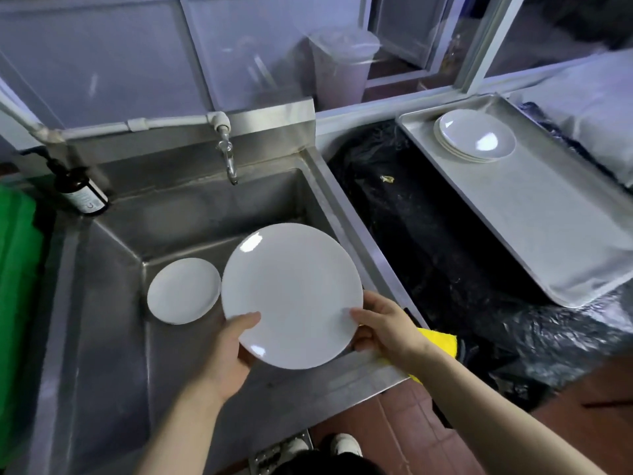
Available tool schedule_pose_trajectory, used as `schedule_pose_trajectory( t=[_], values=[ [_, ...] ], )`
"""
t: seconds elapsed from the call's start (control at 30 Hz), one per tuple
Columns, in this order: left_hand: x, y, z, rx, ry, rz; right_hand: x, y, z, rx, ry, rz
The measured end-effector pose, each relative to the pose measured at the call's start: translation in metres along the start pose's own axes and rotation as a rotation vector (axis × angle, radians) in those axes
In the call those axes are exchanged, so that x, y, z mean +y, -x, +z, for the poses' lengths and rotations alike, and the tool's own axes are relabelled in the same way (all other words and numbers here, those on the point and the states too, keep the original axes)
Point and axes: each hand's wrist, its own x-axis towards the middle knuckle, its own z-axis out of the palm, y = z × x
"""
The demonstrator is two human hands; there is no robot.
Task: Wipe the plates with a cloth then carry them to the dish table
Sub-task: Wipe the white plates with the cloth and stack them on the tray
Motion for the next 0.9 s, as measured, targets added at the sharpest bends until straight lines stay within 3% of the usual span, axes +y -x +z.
schedule_pose_trajectory(
  t=[0.23, 0.4, 0.9],
  values=[
    [-0.009, -0.032, 0.032, -0.108, -0.049, -0.090, 0.011, 0.008, -0.042, 0.136, -0.133, -0.074],
    [-0.003, -0.064, 0.080, -0.208, -0.172, -0.025, -0.008, 0.004, -0.099, 0.226, -0.133, -0.138],
    [0.016, -0.166, 0.263, -0.207, -0.175, 0.087, -0.126, -0.070, -0.326, 0.502, -0.365, -0.300]
  ],
)
